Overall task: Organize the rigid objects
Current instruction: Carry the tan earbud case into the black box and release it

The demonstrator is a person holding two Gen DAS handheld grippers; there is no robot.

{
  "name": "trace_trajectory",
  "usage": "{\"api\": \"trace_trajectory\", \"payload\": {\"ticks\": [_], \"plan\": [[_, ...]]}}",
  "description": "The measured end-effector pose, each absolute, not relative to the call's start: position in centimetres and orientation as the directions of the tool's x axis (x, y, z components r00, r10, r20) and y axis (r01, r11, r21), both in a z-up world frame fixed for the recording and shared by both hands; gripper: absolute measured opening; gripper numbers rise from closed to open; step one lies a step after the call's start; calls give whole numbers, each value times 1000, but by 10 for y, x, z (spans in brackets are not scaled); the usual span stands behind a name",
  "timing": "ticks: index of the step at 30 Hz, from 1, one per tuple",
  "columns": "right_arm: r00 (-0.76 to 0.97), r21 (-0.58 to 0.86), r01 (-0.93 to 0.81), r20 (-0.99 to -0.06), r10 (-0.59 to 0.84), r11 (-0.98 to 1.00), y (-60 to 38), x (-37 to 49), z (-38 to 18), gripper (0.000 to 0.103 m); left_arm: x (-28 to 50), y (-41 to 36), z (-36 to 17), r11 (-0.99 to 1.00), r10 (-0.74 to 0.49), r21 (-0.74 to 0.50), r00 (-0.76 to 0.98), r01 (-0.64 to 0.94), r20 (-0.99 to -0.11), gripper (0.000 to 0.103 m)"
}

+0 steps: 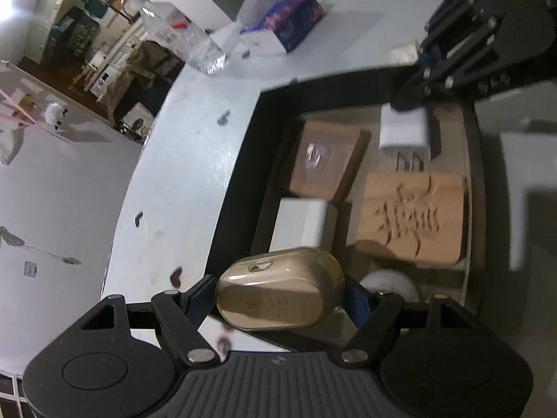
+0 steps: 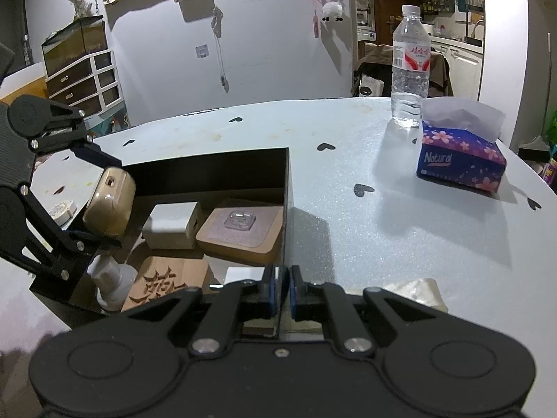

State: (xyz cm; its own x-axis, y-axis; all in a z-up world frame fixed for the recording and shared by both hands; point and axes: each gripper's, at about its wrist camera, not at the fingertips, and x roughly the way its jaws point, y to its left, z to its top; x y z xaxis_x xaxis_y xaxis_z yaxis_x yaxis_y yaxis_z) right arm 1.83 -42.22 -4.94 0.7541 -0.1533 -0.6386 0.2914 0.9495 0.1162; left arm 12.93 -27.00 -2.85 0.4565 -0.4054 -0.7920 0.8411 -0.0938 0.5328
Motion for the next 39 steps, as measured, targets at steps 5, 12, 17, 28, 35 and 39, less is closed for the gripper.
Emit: {"api": "trace_trajectory", "payload": {"ticks": [5, 12, 17, 28, 35, 39], "plan": [[756, 121, 290, -637, -150, 949, -424, 18, -50, 8, 128, -269, -26, -104, -401, 539, 460, 836, -792, 92], [756, 123, 292, -637, -150, 948, -423, 18, -50, 8, 128, -264, -17, -73, -419, 525, 452, 848, -788, 93], [756, 123, 293, -637, -150, 948, -423, 18, -50, 8, 124, -259, -9, -45, -446, 493, 424, 869, -788, 93], [756, 125, 294, -637, -151, 948, -423, 18, -50, 8, 103, -243, 1, 28, -506, 427, 382, 904, -773, 93], [756, 125, 294, -637, -151, 947, -423, 17, -50, 8, 97, -228, 9, 176, -555, 360, 394, 916, -733, 96], [756, 123, 295, -636, -153, 947, -423, 17, -50, 8, 94, -217, 15, 275, -593, 296, 403, 915, -697, 97]]}}
